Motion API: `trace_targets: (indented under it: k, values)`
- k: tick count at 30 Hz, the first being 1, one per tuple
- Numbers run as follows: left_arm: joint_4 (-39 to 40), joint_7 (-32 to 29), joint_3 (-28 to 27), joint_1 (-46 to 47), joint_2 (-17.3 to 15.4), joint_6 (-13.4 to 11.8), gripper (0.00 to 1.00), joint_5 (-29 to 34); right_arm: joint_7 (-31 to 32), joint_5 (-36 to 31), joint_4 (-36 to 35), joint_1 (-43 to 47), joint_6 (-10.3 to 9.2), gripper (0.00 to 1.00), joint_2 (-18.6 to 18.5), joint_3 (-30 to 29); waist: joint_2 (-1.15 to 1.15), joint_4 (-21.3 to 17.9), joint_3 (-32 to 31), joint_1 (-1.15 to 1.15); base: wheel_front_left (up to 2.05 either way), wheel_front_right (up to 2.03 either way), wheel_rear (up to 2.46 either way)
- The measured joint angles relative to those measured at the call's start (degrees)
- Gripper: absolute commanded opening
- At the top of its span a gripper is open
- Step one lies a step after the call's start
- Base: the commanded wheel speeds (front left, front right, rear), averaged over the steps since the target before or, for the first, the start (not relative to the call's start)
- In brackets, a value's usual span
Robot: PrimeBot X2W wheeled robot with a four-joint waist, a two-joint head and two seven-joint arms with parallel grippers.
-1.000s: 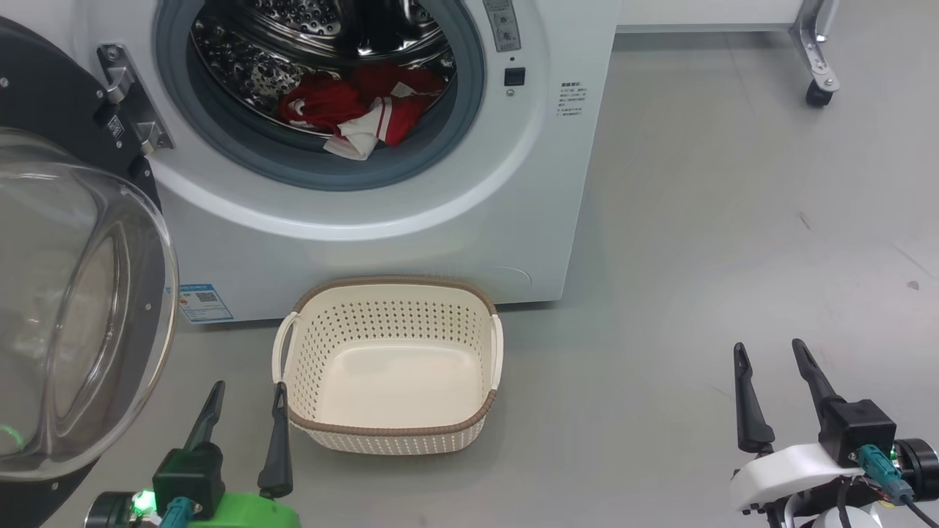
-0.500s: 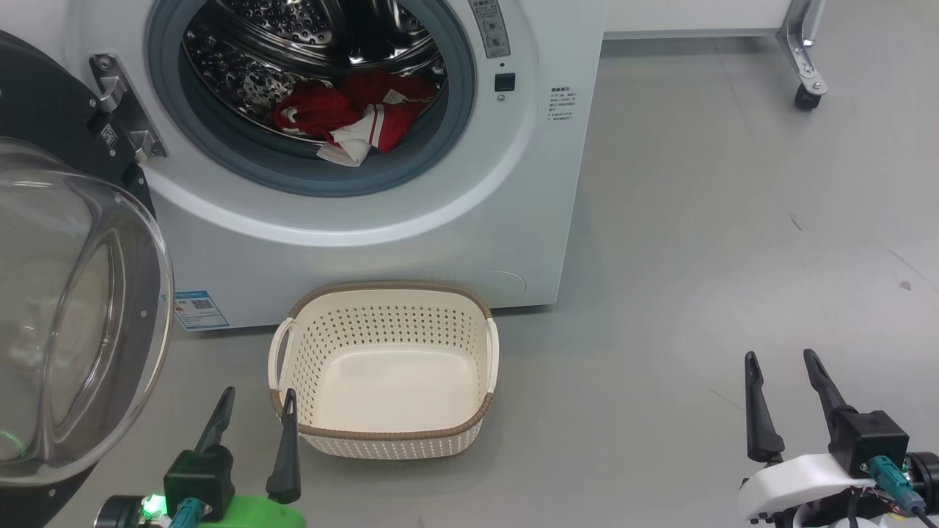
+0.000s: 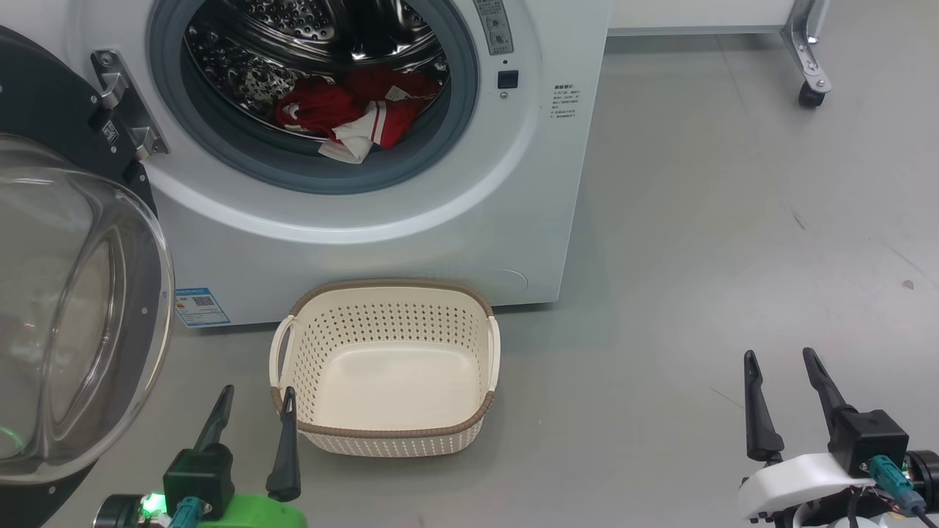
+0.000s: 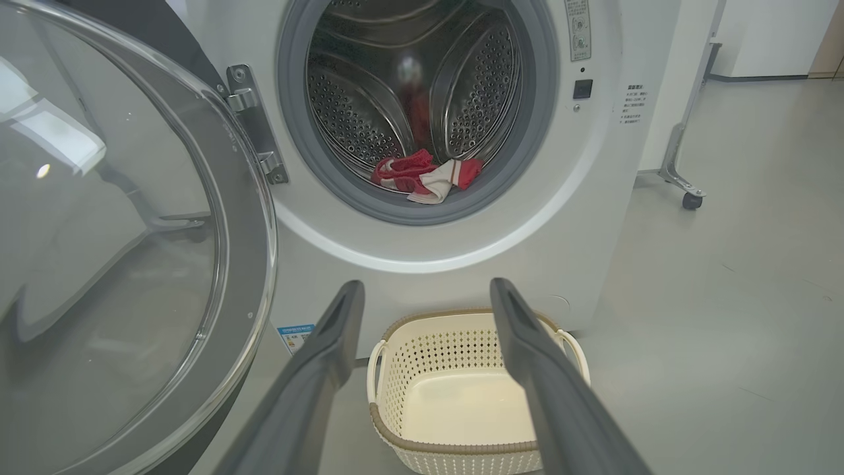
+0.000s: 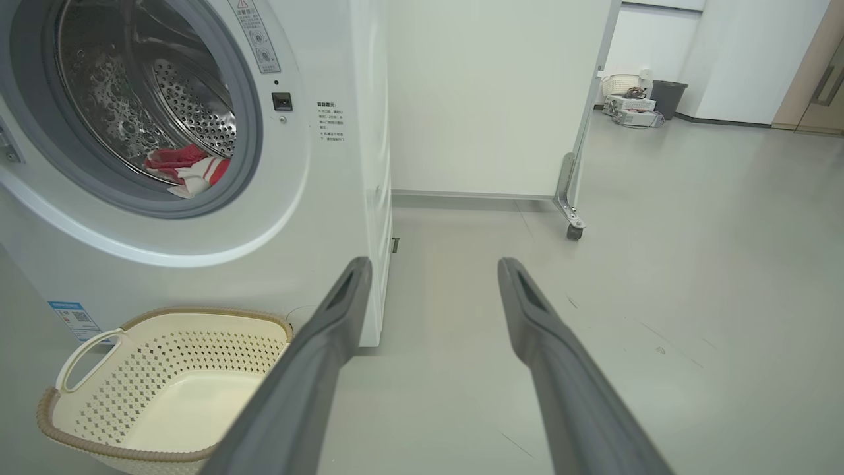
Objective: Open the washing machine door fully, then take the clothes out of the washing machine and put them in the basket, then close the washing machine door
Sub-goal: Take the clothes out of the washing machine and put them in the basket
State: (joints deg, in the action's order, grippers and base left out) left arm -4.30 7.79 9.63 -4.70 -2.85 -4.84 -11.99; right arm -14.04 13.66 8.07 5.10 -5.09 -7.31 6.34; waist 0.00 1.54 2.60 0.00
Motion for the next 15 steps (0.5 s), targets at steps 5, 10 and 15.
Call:
trace_targets:
  k: [5,10,15]
  values:
    - [0.1,0.0,0.1,0.0,0.0,-0.1,1.00,0.0,0.0,0.0,0.0,0.0,0.44,1.00,0.0,0.1,0.00,-0.2,-0.1,0.00,0.00,0.00,0.00]
    - [1.0,0.2,-0.1,0.0,0.0,-0.3,1.00,-0.1,0.0,0.0,-0.1,0.0,0.43,1.00,0.1,0.2,0.00,-0.4,-0.3,0.00,0.04,-0.04,0.00]
    - [1.4,0.7,-0.1,0.0,0.0,-0.4,1.00,-0.1,0.0,0.0,-0.1,0.0,0.44,1.00,0.1,0.3,0.00,-0.4,-0.4,0.00,0.23,-0.23,0.00]
